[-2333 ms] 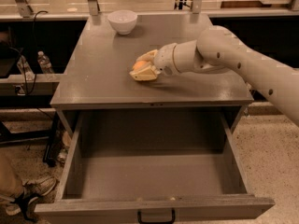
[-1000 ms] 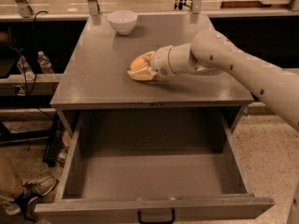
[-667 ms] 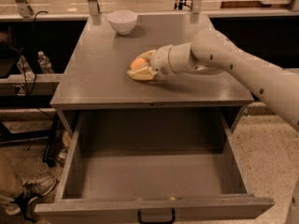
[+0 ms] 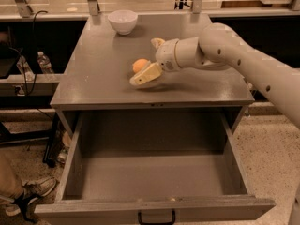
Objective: Pick orange from top drawer and place on counter
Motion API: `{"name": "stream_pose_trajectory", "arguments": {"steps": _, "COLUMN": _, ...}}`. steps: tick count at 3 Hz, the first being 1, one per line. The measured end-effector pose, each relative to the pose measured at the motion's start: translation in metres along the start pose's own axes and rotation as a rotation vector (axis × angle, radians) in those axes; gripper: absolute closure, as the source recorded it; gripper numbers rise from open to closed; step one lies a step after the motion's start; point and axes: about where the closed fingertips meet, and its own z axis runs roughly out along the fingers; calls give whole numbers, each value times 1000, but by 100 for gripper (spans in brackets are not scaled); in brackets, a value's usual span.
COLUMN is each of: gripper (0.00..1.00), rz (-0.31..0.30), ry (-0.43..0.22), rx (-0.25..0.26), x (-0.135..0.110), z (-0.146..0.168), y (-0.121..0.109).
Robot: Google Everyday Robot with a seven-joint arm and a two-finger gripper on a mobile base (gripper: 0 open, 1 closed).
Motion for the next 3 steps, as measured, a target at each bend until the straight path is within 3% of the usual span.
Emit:
{"name": "stream_pose_trajectory", "arguments": {"steps": 1, "gripper": 0, "rz": -2, "ry": -52, "rx": 37, "x": -13, "z": -20, "y": -15}}
{"name": "stream_pose_trajectory", "arguments": {"steps": 2, "gripper": 0, "rz": 12, "ry": -105, "rx": 125, "x": -17, "z": -61, "y": -36}}
{"name": "stream_pose_trajectory", "arguments": {"steps": 3, "gripper": 0, "rz": 52, "ry": -165, "rx": 271, "x": -9, "z": -120, "y": -62}}
